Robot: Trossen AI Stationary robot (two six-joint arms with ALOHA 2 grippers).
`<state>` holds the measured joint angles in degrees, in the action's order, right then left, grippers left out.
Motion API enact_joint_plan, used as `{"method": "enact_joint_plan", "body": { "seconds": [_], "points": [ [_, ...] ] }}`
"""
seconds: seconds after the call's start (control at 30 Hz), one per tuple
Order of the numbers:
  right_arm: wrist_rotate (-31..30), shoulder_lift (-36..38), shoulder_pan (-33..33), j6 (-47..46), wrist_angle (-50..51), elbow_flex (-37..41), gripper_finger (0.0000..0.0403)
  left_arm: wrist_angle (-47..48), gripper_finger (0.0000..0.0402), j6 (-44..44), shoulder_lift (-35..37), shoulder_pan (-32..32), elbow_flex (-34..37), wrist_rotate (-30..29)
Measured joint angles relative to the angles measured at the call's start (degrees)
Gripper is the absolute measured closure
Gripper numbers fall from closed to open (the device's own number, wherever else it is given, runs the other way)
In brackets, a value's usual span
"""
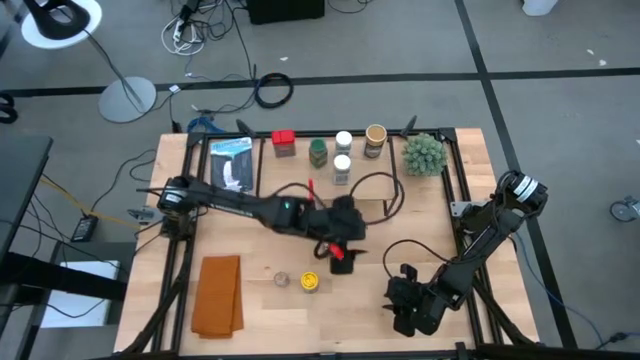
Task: Shelf spices
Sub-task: Put the green seasoning bottle on the shelf
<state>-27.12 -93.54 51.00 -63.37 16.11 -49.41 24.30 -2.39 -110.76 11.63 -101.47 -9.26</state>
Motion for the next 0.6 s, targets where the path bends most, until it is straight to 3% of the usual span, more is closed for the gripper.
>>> {"method": "enact_joint_plan", "body": {
  "seconds": [0.3, 0.43, 0.6],
  "points": [
    [-0.52, 0.0, 0.0, 3.43, -3.09, 0.0, 0.0253, -35.51, 0.0108, -5.93, 0.03, 0.48, 17.68, -1.8],
    [-0.52, 0.0, 0.0, 3.51, -3.48, 0.0, 0.0253, -43.93, 0.0108, -8.35, 2.49, 0.46, 26.13, -2.52],
    [-1.58, 0.0, 0.0, 3.61, -3.43, 0.0, 0.0253, -53.13, 0.0108, -7.17, 12.06, 1.34, 39.13, -9.8]
  ]
}}
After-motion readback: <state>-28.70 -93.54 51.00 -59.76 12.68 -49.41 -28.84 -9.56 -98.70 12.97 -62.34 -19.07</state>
